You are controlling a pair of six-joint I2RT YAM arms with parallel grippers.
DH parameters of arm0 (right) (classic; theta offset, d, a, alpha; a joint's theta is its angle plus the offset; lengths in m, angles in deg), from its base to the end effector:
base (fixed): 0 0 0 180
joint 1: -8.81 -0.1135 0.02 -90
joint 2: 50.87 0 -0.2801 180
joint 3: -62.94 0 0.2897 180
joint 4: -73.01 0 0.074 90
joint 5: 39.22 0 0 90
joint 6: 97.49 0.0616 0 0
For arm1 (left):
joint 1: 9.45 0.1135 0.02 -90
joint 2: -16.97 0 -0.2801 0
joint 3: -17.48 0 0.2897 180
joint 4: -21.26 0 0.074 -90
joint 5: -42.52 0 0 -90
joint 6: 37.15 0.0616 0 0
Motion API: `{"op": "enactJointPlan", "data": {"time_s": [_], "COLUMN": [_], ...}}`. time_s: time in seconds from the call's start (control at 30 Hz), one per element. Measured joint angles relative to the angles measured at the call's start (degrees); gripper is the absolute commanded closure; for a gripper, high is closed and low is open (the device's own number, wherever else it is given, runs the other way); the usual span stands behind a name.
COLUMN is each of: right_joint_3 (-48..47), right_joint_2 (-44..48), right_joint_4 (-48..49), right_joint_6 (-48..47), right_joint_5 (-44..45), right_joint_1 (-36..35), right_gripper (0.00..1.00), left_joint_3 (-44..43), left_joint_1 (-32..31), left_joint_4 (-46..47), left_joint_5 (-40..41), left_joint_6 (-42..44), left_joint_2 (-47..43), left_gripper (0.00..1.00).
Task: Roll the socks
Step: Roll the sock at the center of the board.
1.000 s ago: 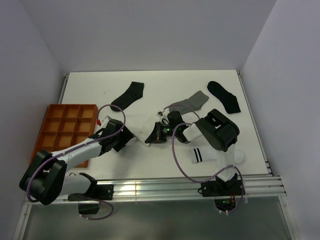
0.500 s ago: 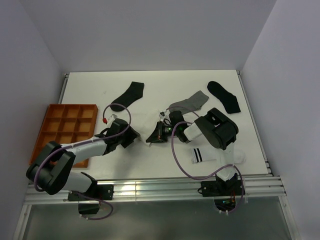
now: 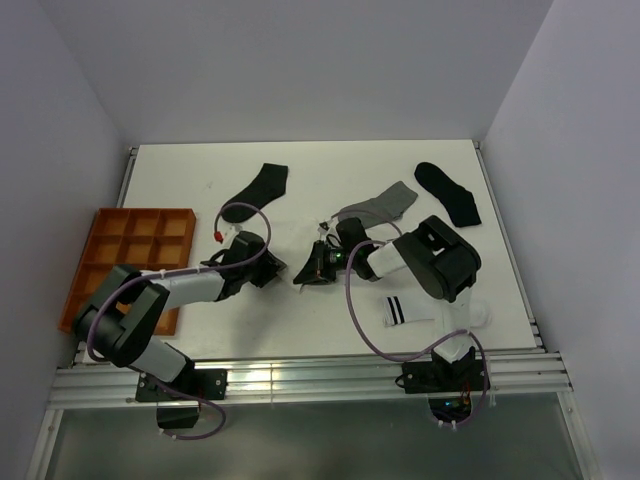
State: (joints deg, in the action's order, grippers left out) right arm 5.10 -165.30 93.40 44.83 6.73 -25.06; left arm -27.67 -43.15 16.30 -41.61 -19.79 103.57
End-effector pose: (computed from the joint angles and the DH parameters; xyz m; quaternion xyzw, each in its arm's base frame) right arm 0.3006 0.2534 0.0568 -0.0349 0.8432 0.5308 0.0778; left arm 0.2646 -0.1689 0.1034 -0.3270 0.8679 -0.2683 0.2603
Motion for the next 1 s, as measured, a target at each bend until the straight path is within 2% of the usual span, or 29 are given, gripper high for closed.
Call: {"op": "enactJointPlan", "data": {"time_s": [0.13, 0.17, 0.27, 0.47, 0.6, 0.77, 1.0], "right_joint_3": [-0.70, -0.94, -1.51, -1.70, -1.66, -1.62, -1.66], "right_joint_2": [1.79, 2.19, 3.37, 9.25, 14.56, 20.35, 19.78], "right_joint_4": [-4.59, -5.68, -8.70, -15.10, -18.49, -19.47, -19.43], "right_joint_6": [-2.60, -3.21, -5.05, -12.02, -18.47, -27.87, -36.48], "right_joint_5": [1.92, 2.49, 4.04, 11.39, 20.57, 34.40, 46.29], "right_joint_1": [0.00, 0.00, -0.09, -2.05, -5.57, -13.25, -20.46], "right_gripper": [0.82, 0.75, 0.64, 0.55, 0.54, 0.53, 0.55], "left_joint_3": [-1.14, -1.57, -3.06, -6.49, -8.35, -10.23, -12.15], "left_joint_1": [-0.15, -0.17, -0.39, -0.96, -1.07, -1.22, -1.29], "left_joint_4": [-0.31, -0.35, -0.96, -4.33, -6.78, -9.42, -12.46], "left_joint_5": [-0.02, -0.07, -0.07, 0.00, 0.00, 0.04, 0.02], "left_joint_6": [-0.50, -0.50, -0.48, 0.11, 1.31, 3.02, 4.72], "left_joint_2": [1.73, 2.14, 3.65, 5.64, 6.34, 6.93, 7.54], "left_gripper": [0.62, 0.66, 0.74, 0.80, 0.81, 0.81, 0.81]}}
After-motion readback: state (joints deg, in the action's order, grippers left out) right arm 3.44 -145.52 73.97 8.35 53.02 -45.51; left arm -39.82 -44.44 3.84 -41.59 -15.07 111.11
